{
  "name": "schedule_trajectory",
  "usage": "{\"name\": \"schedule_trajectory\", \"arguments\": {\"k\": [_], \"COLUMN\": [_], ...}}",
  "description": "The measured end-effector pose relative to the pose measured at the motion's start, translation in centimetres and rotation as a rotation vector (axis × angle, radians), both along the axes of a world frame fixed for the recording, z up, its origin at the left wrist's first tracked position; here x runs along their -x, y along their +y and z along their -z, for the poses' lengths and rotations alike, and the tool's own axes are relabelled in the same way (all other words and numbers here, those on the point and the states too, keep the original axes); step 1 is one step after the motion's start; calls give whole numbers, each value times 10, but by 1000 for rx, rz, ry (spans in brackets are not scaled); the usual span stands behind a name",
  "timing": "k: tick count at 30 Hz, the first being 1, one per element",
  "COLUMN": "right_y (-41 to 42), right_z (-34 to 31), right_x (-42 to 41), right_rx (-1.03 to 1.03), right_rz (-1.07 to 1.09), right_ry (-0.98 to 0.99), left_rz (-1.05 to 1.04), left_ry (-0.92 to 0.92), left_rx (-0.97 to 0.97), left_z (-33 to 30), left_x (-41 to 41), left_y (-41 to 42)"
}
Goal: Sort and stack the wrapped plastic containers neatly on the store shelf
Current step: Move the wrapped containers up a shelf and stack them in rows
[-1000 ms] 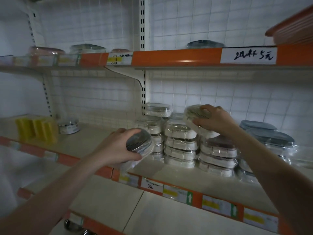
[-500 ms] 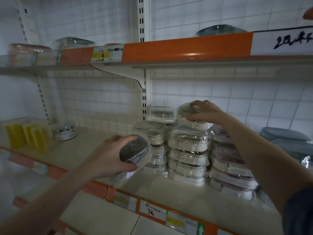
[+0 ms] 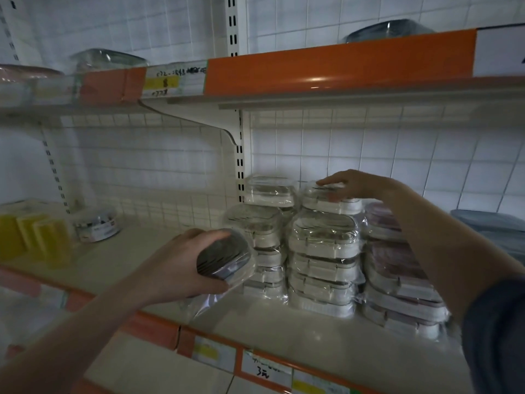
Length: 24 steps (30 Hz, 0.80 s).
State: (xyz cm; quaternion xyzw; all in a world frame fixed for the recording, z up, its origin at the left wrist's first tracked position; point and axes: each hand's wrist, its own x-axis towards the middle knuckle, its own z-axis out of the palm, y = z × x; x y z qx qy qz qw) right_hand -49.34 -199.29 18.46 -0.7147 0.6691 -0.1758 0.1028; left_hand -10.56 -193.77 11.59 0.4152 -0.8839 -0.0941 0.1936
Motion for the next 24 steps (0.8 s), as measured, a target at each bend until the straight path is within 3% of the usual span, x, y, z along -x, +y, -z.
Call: {"name": "schedule_trajectory", "arguments": {"k": [7,12,20,24], "right_y": [3,13,43,82], "right_z": [8,17,24,23], "right_x": [-2,-8,-36,-32], "right_rx": [89,256,286,390], "right_rz": [-24,270,400,453], "right_ry": [-15,428,270,363], "left_rz": [10,6,73,96], "left_ry": [0,-3,8,17], "left_rx": [-20,-33,-9,27], "left_z": [2,6,3,-3], "left_x": [1,2,10,13], "left_y": [-2,0,10,17]}}
